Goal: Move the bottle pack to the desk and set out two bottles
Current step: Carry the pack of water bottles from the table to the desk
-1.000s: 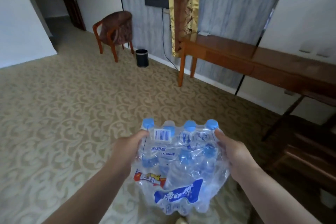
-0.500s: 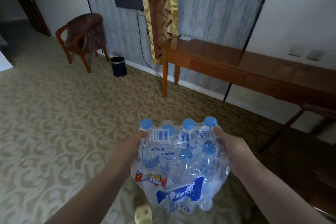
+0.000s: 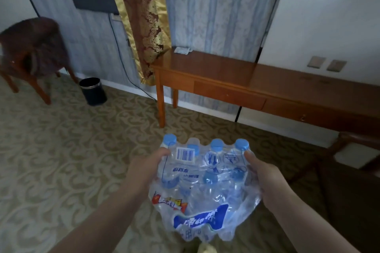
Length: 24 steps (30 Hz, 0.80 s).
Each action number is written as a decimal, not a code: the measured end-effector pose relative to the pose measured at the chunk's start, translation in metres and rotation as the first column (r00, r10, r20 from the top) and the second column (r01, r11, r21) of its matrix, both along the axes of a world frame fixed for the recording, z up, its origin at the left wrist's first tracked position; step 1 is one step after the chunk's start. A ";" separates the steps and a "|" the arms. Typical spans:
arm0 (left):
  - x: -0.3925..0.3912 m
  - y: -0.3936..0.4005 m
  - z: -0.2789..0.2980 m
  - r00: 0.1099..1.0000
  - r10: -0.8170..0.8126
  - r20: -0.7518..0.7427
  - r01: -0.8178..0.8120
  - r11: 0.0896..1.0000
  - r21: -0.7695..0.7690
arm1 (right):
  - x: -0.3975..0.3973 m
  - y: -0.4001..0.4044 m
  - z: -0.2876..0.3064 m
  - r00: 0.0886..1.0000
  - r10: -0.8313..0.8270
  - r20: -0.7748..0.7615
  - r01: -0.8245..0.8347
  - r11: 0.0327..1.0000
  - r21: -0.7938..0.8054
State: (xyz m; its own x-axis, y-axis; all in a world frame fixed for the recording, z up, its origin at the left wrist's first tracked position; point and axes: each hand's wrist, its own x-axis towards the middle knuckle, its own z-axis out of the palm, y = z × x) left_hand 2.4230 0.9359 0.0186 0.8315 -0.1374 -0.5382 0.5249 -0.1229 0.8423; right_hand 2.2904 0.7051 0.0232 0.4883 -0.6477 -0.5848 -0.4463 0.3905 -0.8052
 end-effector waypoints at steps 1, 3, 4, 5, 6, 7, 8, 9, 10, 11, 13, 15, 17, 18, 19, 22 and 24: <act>0.019 -0.010 -0.002 1.000 0.002 0.003 -0.002 1.000 -0.005 | 0.018 -0.010 -0.001 1.000 0.000 0.002 0.000 1.000 0.007; 0.053 -0.031 -0.007 1.000 0.007 0.001 -0.007 1.000 0.006 | 0.056 -0.032 -0.004 1.000 -0.002 -0.005 0.002 1.000 0.004; 0.067 -0.041 -0.009 1.000 0.010 -0.001 -0.010 1.000 0.024 | 0.073 -0.042 -0.006 1.000 -0.004 -0.003 0.004 1.000 0.004; 0.081 -0.050 -0.011 1.000 0.017 -0.002 -0.017 0.999 0.029 | 0.089 -0.053 -0.008 1.000 0.001 0.008 -0.001 1.000 0.012; 0.095 -0.060 -0.014 1.000 0.026 -0.001 -0.026 0.999 0.031 | 0.106 -0.063 -0.009 1.000 0.007 0.015 -0.008 1.000 0.017; 0.110 -0.069 -0.016 0.999 0.035 0.007 -0.036 0.999 0.042 | 0.123 -0.074 -0.010 1.000 0.007 0.014 -0.007 1.000 0.015; 0.123 -0.079 -0.016 0.999 0.040 0.009 -0.040 0.998 0.055 | 0.139 -0.083 -0.012 1.000 0.007 0.008 -0.007 1.000 0.014; 0.139 -0.088 -0.016 0.999 0.038 0.005 -0.038 0.998 0.051 | 0.157 -0.092 -0.011 1.000 0.020 0.015 -0.021 1.000 0.018; 0.156 -0.098 -0.016 0.999 0.047 -0.002 -0.046 0.998 0.037 | 0.175 -0.101 -0.009 0.999 0.033 0.025 -0.033 0.999 0.017; 0.174 -0.106 -0.016 0.998 0.055 -0.014 -0.054 0.998 0.023 | 0.194 -0.111 -0.006 0.999 0.032 0.031 -0.033 0.999 0.015; 0.205 -0.120 -0.011 0.998 0.054 -0.029 -0.054 0.999 0.005 | 0.230 -0.125 0.001 1.000 0.021 0.014 -0.021 1.000 0.014; 0.235 -0.129 -0.011 0.998 0.064 -0.028 -0.064 0.998 -0.008 | 0.263 -0.137 0.009 0.999 0.042 0.004 -0.042 0.999 0.031; 0.269 -0.140 -0.011 0.996 0.076 -0.041 -0.076 0.997 -0.004 | 0.299 -0.150 0.014 0.998 0.062 -0.015 -0.062 0.998 0.021; 0.287 -0.146 -0.011 0.996 0.078 -0.051 -0.079 0.997 -0.016 | 0.319 -0.156 0.016 0.997 0.079 -0.016 -0.078 0.997 0.019; 0.307 -0.153 -0.010 0.996 0.074 -0.057 -0.075 0.997 -0.030 | 0.338 -0.162 0.018 0.996 0.087 -0.006 -0.087 0.996 0.022; 0.368 -0.169 -0.011 0.998 0.039 -0.057 -0.040 0.999 -0.021 | 0.392 -0.174 0.015 0.997 0.076 0.004 -0.076 0.997 0.016; 0.410 -0.178 -0.010 0.998 0.017 -0.061 -0.018 1.000 -0.009 | 0.428 -0.183 0.011 0.998 0.057 0.020 -0.057 0.998 0.014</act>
State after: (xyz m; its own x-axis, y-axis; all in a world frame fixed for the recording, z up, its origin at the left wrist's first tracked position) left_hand 2.8330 0.7578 0.0088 0.7996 -0.1285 -0.5866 0.5770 -0.1058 0.8098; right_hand 2.7187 0.5220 0.0343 0.5358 -0.6098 -0.5840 -0.4524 0.3766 -0.8084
